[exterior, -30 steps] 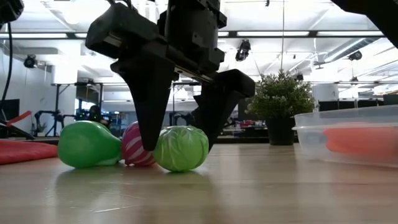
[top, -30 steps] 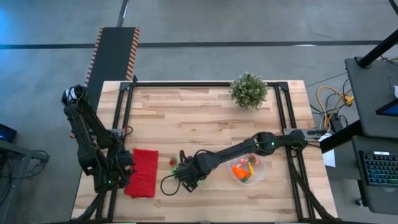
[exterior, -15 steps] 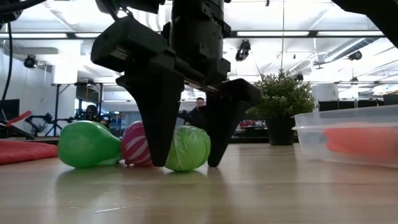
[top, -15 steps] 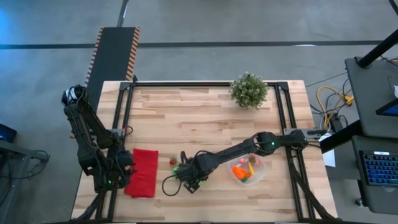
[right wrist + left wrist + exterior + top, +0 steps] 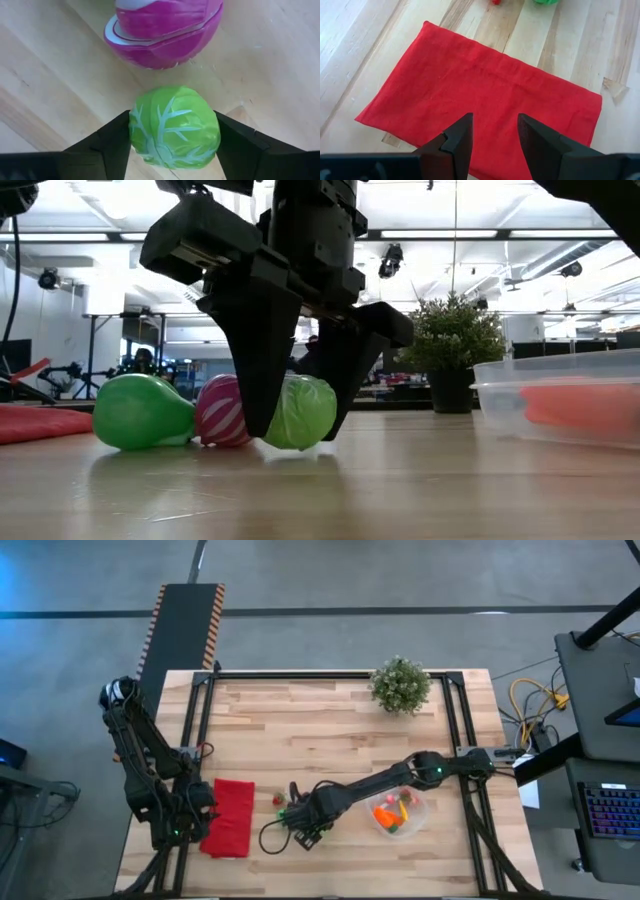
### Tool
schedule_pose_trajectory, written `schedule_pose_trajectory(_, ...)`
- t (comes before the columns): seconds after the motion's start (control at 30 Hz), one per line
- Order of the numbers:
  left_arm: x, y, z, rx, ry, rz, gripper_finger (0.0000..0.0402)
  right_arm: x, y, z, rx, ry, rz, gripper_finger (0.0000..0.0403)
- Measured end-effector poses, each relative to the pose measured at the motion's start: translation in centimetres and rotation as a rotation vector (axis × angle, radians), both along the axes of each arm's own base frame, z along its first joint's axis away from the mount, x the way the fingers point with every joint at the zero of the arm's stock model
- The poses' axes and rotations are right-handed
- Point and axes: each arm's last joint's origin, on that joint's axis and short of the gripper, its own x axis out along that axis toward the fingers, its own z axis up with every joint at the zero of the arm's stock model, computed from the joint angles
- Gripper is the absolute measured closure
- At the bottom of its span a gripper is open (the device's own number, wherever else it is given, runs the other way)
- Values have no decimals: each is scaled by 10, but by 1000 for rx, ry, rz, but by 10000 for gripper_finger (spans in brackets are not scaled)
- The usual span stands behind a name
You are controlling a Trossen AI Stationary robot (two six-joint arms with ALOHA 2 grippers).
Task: Pick and placing Produce into tupperware
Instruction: Put the green cabbage into the transparent bin
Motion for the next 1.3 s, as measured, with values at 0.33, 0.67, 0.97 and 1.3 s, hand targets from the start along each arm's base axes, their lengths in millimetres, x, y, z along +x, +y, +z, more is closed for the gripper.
schedule_pose_trajectory(0.33, 0, 0, 0, 1, 0, 0, 262, -10, -4, 23, 18, 38, 1, 146)
schedule_pose_trajectory(0.67, 0, 0, 0, 2, -5, 1, 262, -58, -17, 92, -142, 172, -73, 161)
schedule_pose_trajectory(0.97, 1, 0, 0, 1, -29, 6, 262, -95, -22, 117, -158, 190, -203, 149)
schedule_pose_trajectory(1.3, 1, -1, 1, -8, -32, 6, 262, -161, -31, 91, -185, 289, -381, 151)
